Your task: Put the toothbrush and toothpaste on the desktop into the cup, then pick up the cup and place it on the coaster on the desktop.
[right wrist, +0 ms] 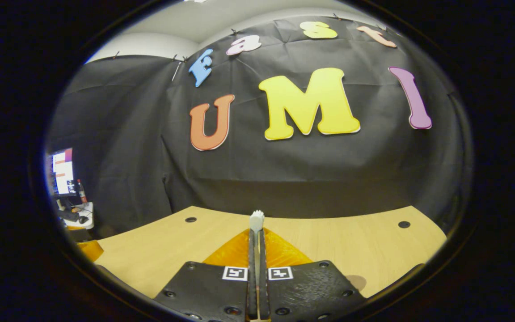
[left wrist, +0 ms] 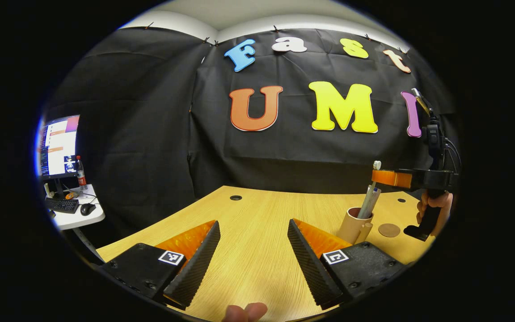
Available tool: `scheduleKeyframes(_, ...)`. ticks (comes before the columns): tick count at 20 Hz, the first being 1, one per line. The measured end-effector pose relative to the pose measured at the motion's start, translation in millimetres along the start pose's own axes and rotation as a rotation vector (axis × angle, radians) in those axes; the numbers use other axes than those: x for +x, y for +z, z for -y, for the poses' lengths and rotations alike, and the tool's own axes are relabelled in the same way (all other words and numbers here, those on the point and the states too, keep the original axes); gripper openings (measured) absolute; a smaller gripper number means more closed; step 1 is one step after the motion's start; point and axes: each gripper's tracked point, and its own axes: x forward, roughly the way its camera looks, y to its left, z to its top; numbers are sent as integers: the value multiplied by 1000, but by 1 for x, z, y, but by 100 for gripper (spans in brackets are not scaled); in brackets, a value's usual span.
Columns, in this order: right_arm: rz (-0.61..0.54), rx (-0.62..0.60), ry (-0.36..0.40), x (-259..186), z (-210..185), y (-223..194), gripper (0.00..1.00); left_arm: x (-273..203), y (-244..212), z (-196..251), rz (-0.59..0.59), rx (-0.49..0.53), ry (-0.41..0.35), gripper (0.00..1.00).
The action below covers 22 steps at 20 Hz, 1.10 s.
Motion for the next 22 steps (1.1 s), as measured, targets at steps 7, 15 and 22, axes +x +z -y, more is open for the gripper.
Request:
scheduleKeyframes(7,42,-32,-3,-8,-2,15,27,-3,1,3,-5,-2,-7,96)
scheduleKeyframes(15,81,-42,-41,-45,10,23,87,-4,3,9,-9,7,-4,96)
scheduleKeyframes(22,145,-23,-96,-124,47,26,95,-11,3,50,-34,9,-81,96)
